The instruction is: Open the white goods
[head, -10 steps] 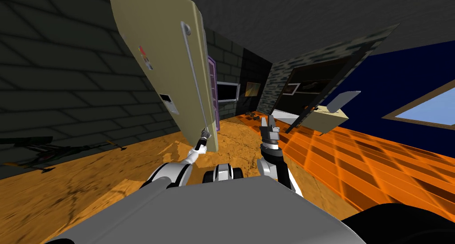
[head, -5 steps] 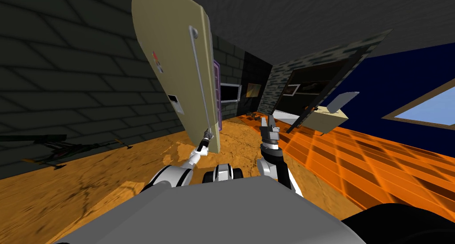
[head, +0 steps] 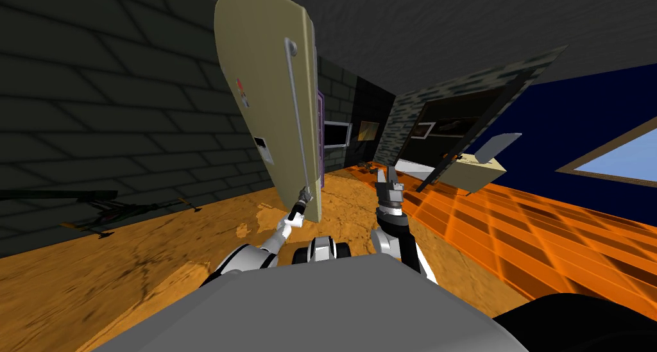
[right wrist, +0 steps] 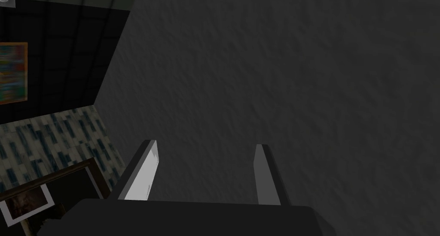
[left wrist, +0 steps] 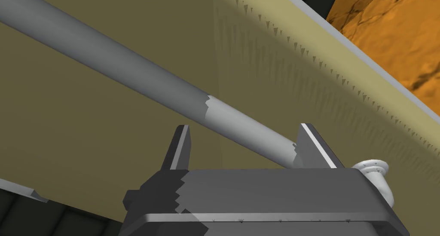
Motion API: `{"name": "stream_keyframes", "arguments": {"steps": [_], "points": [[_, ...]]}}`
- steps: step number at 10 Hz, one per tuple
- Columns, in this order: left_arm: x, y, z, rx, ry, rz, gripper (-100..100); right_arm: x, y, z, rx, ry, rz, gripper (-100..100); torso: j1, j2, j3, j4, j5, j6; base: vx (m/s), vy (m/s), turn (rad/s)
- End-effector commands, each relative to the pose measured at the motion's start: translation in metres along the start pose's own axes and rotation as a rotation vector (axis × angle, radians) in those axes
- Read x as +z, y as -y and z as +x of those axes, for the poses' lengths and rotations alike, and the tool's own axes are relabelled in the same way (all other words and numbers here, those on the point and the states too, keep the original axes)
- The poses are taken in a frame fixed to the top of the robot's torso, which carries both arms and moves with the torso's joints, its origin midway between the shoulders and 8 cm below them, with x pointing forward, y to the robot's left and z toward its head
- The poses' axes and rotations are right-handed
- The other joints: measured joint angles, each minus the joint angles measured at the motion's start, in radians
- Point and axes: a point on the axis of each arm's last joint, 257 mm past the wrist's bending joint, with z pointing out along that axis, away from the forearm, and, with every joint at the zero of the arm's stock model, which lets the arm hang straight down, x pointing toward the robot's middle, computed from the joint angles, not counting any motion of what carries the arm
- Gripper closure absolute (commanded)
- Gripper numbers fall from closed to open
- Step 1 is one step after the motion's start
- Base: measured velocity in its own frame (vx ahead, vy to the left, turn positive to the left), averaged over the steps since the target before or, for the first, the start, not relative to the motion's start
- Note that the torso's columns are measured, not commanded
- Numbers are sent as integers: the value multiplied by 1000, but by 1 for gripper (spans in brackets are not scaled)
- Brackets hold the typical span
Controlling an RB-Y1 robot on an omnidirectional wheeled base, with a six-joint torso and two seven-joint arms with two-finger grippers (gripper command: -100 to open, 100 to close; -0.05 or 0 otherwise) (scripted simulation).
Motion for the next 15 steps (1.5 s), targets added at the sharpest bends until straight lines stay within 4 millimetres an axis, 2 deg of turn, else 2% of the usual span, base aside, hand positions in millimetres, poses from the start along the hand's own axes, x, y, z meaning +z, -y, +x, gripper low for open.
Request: {"name": "stream_keyframes", "arguments": {"steps": [1,2,3,4,5,6,7,8,9,11,15], "points": [[-5,-11,17,38,-43,-29,100,0,0,0,0,0,0,0,0,1,1,2,0,1,-37,193,70],[-3,-8,23,38,-53,-23,100,0,0,0,0,0,0,0,2,1,1,2,-1,1,-30,227,5],[-11,-27,39,40,-83,-57,100,0,0,0,0,0,0,0,3,0,0,4,-1,-1,-46,274,44],[-9,-23,45,38,-93,-49,100,0,0,0,0,0,0,0,4,0,-1,4,-1,-1,-35,197,16],[-18,-44,61,38,-121,-88,100,0,0,0,0,0,0,0,-1,-3,-1,5,-1,-2,-32,231,75],[-16,-38,68,35,-134,-75,100,0,0,0,0,0,0,0,2,-3,-1,3,-1,-2,-51,219,24],[-28,-62,82,34,-158,-119,100,0,0,0,0,0,0,0,1,-2,-1,5,0,-2,-35,213,81],[-25,-55,90,30,-173,-104,100,0,0,0,0,0,0,0,1,-2,0,2,0,-1,-34,201,25],[-17,-58,105,3,-177,-121,-100,0,0,0,0,0,0,0,0,-2,0,3,1,0,-62,94,9],[-7,-51,114,2,-182,-124,-100,0,0,0,0,0,0,0,-10,5,2,3,3,7,-67,-14,25],[17,-34,138,2,-195,-133,-100,0,0,0,0,0,0,0,-1,11,5,3,7,9,-43,-3,23]]}}
